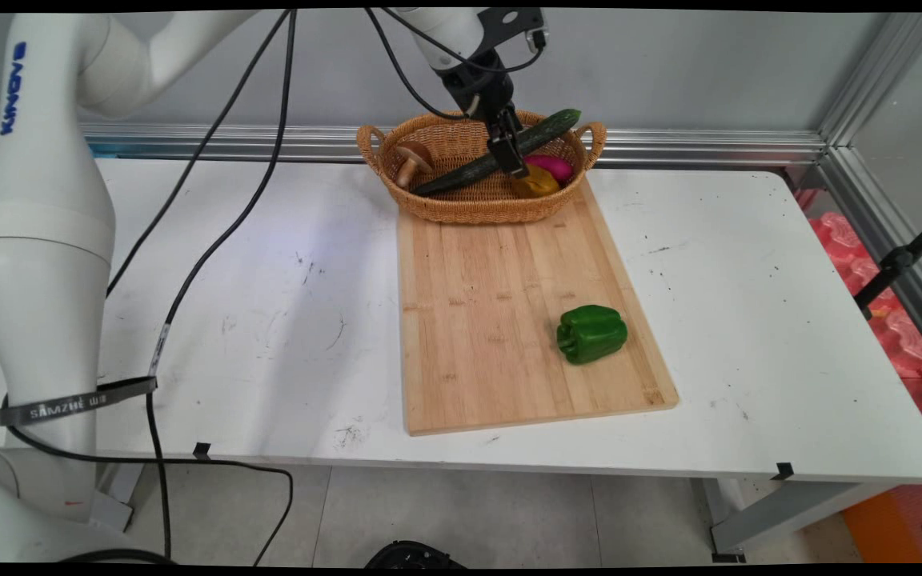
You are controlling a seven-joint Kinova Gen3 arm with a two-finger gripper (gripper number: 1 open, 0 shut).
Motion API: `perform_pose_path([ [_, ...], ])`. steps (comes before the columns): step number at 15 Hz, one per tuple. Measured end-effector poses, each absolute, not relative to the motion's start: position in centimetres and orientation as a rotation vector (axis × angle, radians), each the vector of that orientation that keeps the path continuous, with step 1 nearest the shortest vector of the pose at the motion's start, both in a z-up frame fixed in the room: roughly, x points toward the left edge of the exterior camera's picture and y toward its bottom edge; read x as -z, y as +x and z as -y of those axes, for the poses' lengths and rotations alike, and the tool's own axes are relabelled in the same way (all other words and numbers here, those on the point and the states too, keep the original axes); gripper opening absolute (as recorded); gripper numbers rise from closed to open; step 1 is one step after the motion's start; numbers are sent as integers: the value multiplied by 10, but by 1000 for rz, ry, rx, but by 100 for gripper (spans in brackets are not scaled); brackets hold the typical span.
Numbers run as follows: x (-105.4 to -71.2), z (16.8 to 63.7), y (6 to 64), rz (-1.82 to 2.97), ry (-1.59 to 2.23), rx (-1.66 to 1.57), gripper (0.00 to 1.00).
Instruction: Pick up the potato from the vegetable basket
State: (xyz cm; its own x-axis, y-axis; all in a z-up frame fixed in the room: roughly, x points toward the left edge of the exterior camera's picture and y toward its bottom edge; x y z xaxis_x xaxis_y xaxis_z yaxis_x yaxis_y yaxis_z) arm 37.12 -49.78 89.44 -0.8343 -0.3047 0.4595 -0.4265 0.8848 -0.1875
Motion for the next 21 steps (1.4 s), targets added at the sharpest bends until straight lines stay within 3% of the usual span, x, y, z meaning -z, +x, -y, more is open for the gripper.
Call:
perform_pose_path([
  [7, -872, 539, 389, 2695, 398, -411, 100],
  [21, -845, 573, 380, 2703, 161, -340, 100],
])
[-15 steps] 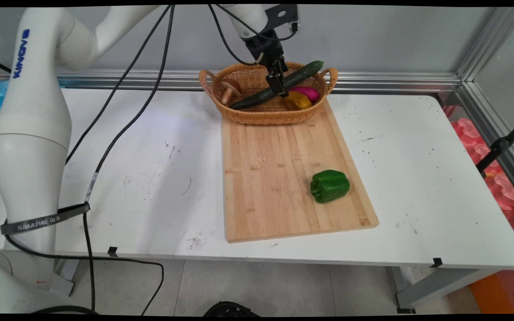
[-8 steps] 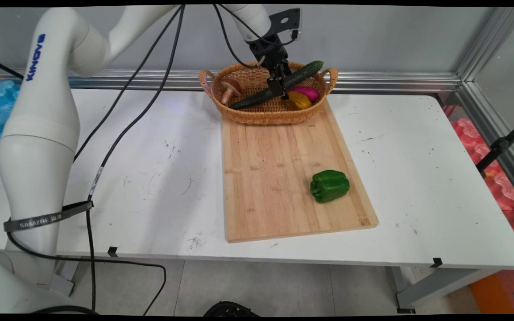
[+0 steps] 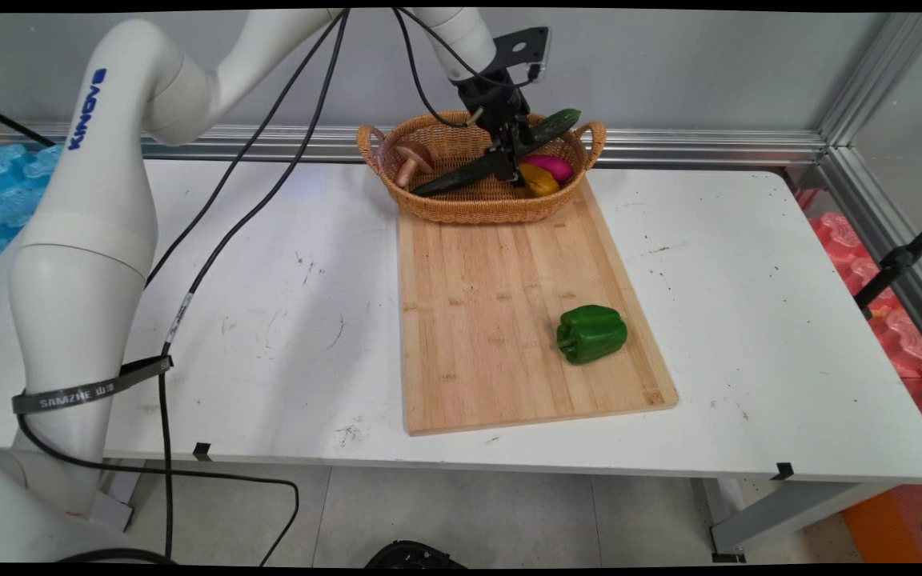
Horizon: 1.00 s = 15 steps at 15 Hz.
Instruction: Pick up the potato from the vegetable basket
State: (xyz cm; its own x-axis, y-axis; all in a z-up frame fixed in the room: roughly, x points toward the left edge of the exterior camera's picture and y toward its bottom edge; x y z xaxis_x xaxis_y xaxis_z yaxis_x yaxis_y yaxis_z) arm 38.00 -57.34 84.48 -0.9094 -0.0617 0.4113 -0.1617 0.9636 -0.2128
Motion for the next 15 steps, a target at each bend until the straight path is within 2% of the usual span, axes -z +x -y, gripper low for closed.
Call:
perform_pose_path([
  [15, -811, 593, 371, 2666, 118, -301, 100],
])
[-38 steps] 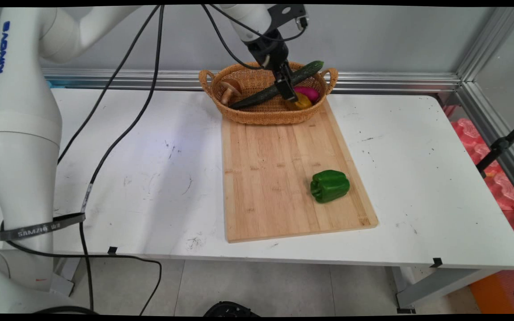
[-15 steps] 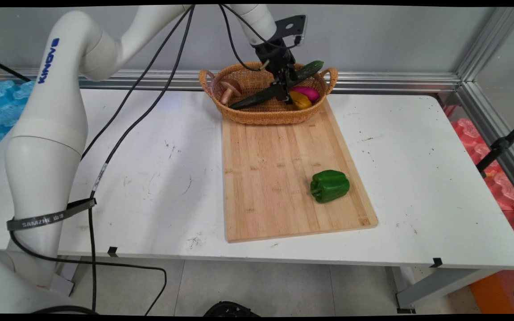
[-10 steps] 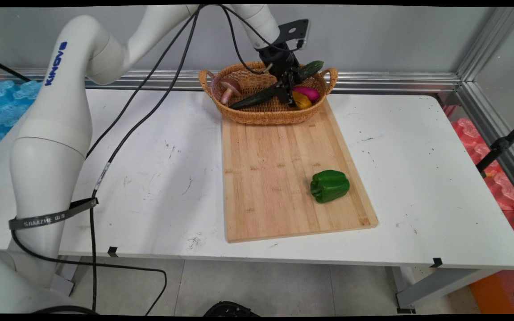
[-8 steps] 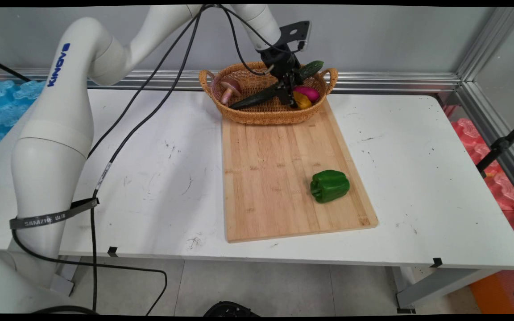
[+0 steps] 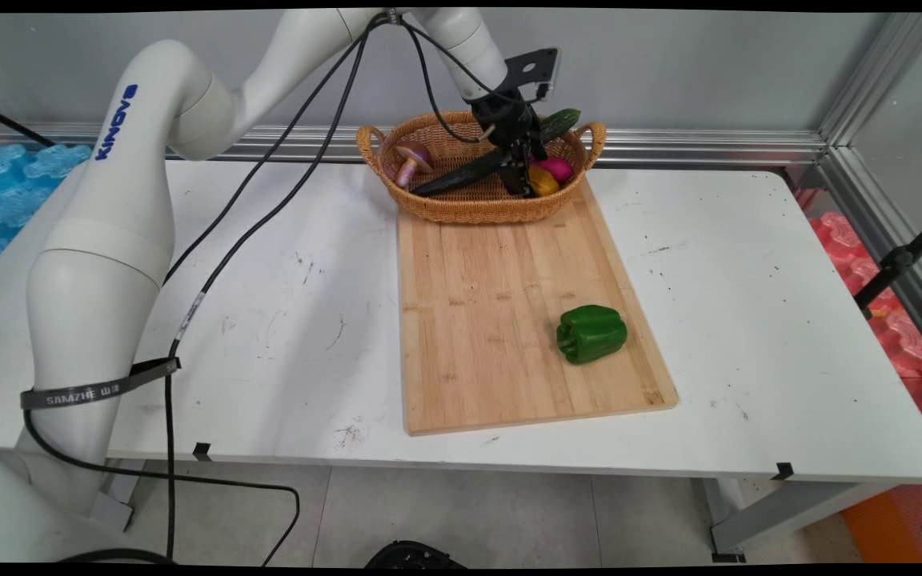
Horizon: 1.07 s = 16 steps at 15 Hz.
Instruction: Pick up the potato from the vegetable basket, then place the picked object on the cutting board
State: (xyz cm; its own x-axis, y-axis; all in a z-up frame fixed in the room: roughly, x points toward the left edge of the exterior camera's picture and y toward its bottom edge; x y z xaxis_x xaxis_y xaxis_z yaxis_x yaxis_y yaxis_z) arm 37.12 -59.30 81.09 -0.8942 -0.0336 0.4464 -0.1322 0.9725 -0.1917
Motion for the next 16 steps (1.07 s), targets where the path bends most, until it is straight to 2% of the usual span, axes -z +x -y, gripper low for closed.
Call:
perform_pose_path([
  [3, -807, 594, 372, 2665, 118, -296, 100],
  [4, -806, 595, 372, 2665, 119, -295, 0],
  [12, -800, 595, 372, 2659, 120, -285, 0],
  [16, -810, 591, 372, 2650, 151, -305, 0],
])
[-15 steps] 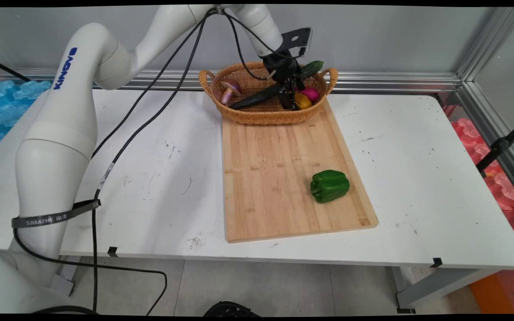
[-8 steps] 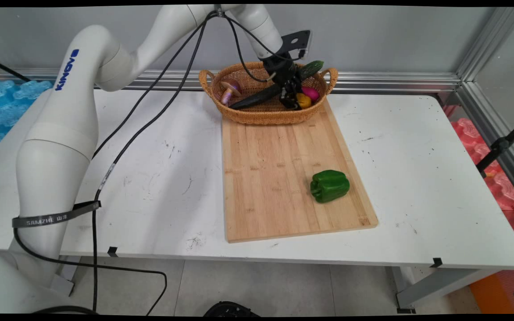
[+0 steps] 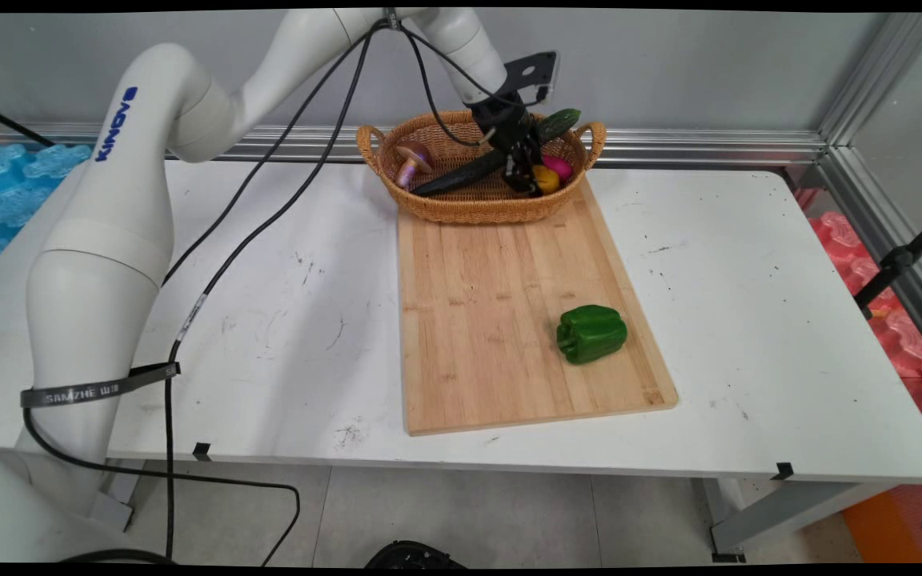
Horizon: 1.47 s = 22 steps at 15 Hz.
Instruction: Place the picked object on the cutting board
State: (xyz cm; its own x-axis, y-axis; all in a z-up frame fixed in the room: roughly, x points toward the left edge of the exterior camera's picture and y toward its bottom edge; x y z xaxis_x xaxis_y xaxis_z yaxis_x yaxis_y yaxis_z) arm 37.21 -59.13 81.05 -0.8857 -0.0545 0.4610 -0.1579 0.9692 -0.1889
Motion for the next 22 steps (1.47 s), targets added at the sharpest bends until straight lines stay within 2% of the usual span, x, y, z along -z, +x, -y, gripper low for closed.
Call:
perform_pose_path([
  [6, -848, 575, 367, 2622, 253, -378, 0],
  [10, -893, 552, 353, 2586, 353, -436, 0],
  [15, -928, 513, 330, 2523, 480, -404, 0],
  [19, -943, 470, 316, 2458, 554, -331, 0],
  [22, -935, 437, 317, 2500, 619, -333, 0],
])
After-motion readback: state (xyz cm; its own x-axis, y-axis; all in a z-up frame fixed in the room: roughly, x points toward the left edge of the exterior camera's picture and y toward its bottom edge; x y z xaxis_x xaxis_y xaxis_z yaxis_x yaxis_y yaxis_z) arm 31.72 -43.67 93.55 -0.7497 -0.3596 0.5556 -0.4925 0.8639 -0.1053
